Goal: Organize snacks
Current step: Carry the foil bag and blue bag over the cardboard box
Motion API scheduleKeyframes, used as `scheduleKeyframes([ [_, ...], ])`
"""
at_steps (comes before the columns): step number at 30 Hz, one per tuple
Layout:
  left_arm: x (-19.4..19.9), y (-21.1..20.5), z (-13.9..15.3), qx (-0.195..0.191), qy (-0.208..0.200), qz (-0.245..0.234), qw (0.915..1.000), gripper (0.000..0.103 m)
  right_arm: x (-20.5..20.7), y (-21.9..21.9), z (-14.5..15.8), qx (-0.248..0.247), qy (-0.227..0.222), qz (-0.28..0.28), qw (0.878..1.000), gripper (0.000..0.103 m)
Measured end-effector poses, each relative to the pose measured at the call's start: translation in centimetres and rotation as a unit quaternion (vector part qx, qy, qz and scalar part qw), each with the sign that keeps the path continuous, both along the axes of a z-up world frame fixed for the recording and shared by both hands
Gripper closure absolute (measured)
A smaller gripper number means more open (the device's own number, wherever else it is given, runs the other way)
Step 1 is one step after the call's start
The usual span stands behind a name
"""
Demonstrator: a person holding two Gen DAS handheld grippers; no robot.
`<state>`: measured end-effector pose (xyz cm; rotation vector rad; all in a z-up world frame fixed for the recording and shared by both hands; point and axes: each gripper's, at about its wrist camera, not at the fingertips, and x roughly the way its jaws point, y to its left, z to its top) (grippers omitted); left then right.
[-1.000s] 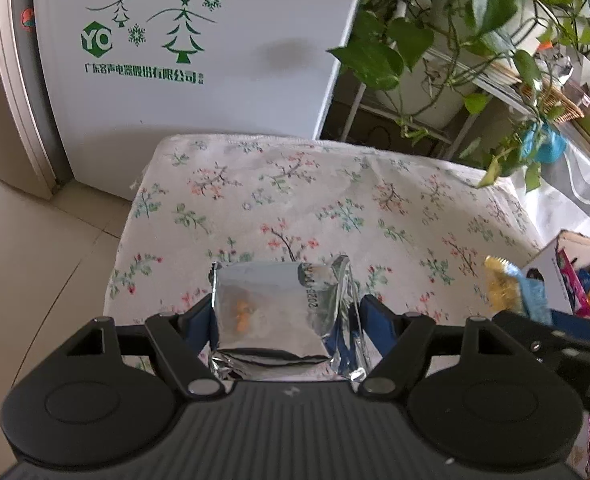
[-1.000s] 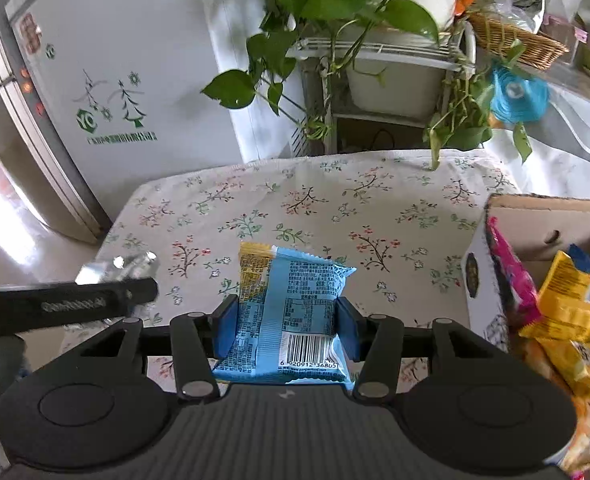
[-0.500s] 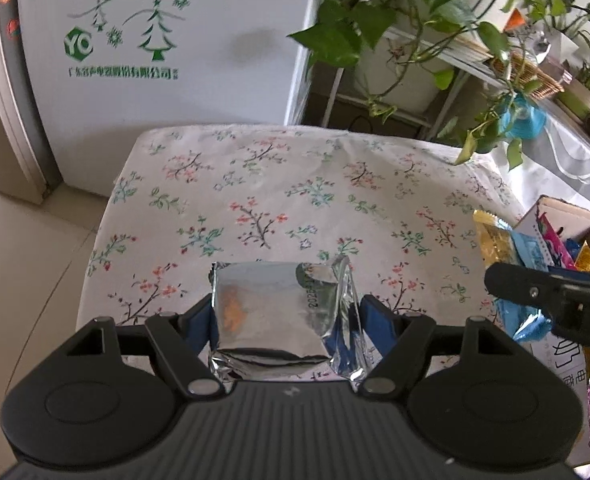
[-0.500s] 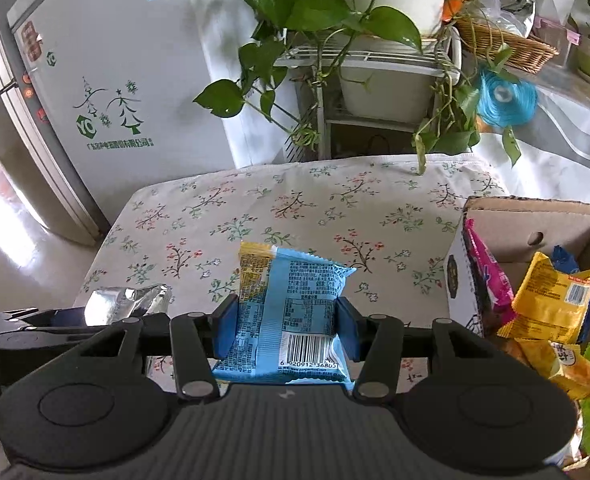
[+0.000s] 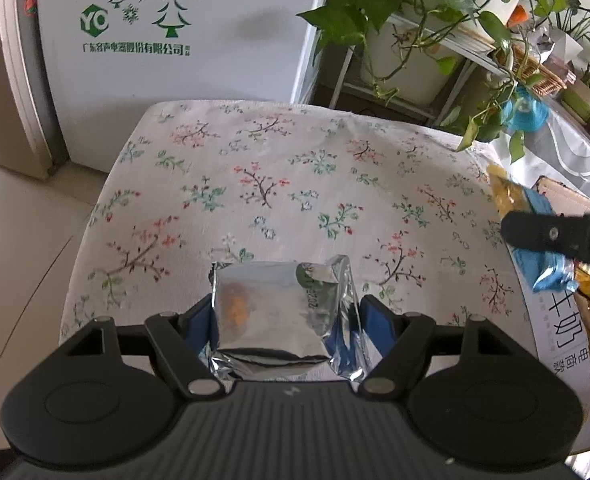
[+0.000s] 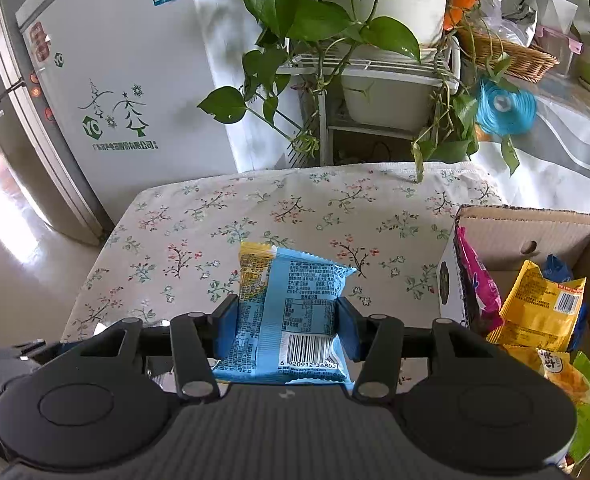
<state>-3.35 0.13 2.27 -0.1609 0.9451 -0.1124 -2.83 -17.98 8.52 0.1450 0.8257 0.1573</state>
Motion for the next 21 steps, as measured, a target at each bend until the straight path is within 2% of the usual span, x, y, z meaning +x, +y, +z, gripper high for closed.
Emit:
scheduleKeyframes([
  [6, -2.0, 0.0, -0.4, -0.011, -0.004, 0.002, 0.9999, 0.028, -0.5, -0.6, 0.6, 0.004, -0.011, -0.002, 1.0, 0.046],
  [12, -3.6, -0.2, -0.5, -0.028, 0.01, 0.022, 0.9993, 0.028, -1.2, -2.0, 1.7, 0.014, -0.028, -0.014, 0.999, 0.046],
  [21, -4.0, -3.5, 2.8, -0.036, -0.018, 0.001, 0.9992, 0.028, -2.7, -4.7, 3.2, 0.026, -0.056, -0.039, 0.997, 0.045],
])
